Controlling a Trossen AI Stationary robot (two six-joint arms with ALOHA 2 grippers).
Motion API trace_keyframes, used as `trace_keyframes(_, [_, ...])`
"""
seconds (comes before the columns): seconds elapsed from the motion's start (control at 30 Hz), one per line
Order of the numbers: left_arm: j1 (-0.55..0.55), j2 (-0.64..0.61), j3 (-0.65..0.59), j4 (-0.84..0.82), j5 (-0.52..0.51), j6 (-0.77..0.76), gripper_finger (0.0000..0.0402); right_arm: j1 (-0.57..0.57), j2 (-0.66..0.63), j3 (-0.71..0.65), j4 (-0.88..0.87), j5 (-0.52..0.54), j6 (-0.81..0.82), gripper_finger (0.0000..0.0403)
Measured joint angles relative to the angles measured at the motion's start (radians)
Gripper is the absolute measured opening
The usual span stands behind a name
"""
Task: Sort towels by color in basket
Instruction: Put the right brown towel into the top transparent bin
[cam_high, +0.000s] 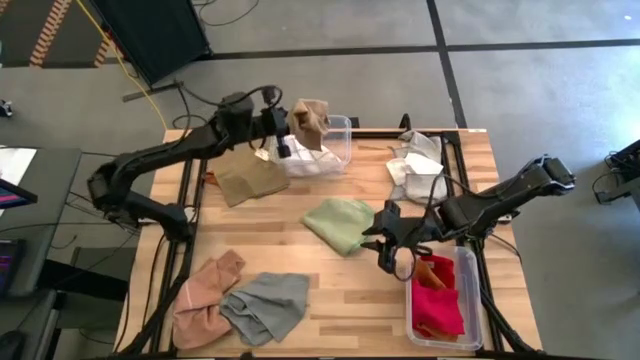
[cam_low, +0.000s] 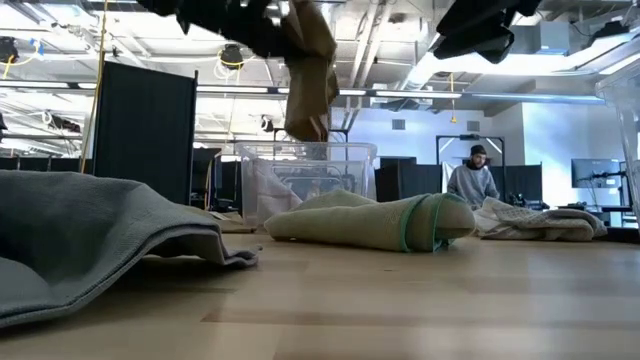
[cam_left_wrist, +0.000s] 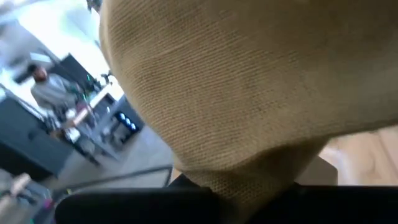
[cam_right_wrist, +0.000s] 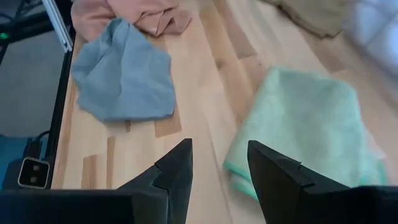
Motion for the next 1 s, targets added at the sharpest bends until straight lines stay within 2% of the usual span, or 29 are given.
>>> trace_keyframes(0.23, [0.093, 0.161, 0.000, -0.007, 0.027, -0.064, 0.0011, 0.044, 0.054, 0.000, 0.034, 0.001, 0.013, 0.0180])
trace_keyframes(0.47, [0.120, 0.309, 0.003, -0.062, 0.027, -0.075, 0.0012, 0.071, 0.062, -0.001, 0.051, 0.038, 0.014, 0.0179])
trace_keyframes(0.8, [0.118, 0.488, 0.245, -0.500, 0.021, 0.003, 0.0015, 0.069, 0.061, 0.000, 0.053, 0.098, -0.019, 0.0179])
trace_keyframes(1.0, [0.118, 0.559, 0.369, -0.650, 0.012, 0.016, 0.0034, 0.040, 0.061, 0.000, 0.051, 0.109, -0.057, 0.0179])
